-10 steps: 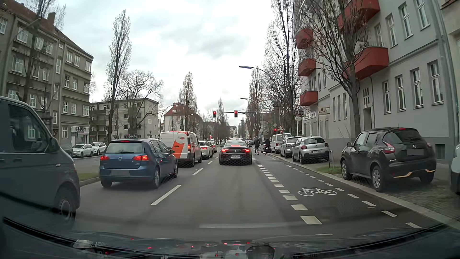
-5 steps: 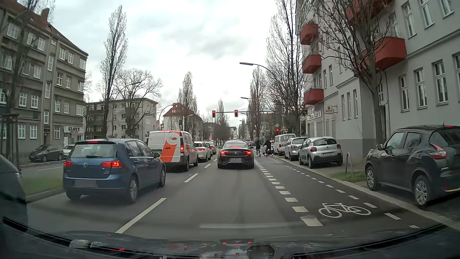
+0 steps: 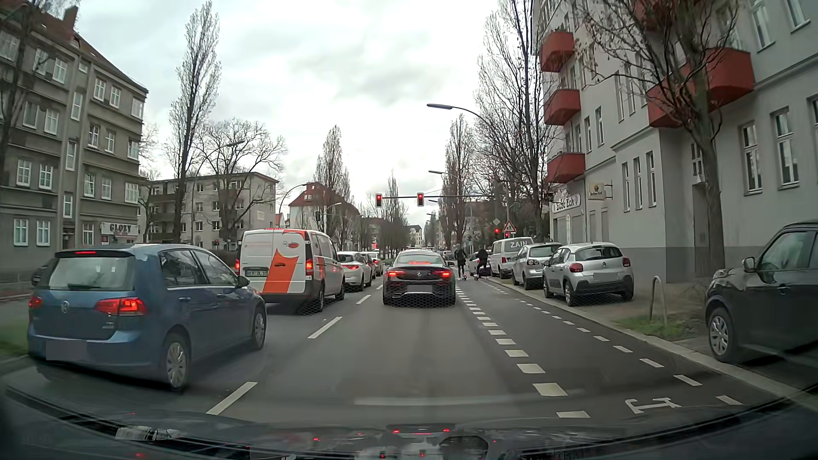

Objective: Follow the waypoints while adhering to traffic rules and regulations

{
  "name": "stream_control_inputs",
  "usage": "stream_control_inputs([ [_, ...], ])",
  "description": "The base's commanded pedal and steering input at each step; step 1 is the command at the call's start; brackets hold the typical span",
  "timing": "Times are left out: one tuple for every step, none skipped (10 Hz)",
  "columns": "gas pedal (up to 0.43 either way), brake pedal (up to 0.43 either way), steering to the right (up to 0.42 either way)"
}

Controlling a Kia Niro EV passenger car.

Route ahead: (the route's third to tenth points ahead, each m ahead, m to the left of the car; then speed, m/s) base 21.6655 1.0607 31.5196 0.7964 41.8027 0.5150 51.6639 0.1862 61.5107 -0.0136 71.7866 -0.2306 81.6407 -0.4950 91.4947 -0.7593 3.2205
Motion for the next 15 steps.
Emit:
stream_control_inputs([
  [0.000, 0.177, 0.000],
  [0.000, 0.171, 0.000],
  [0.000, 0.171, 0.000],
  [0.000, 0.171, 0.000],
  [0.000, 0.171, 0.000],
  [0.000, 0.171, 0.000],
  [0.000, 0.171, 0.000],
  [0.000, 0.171, 0.000],
  [0.000, 0.171, 0.000],
  [0.000, 0.165, -0.001],
  [0.000, 0.165, -0.001],
  [0.000, 0.165, 0.000],
  [0.000, 0.165, -0.001],
  [0.000, 0.165, -0.002],
  [0.000, 0.165, -0.002],
])
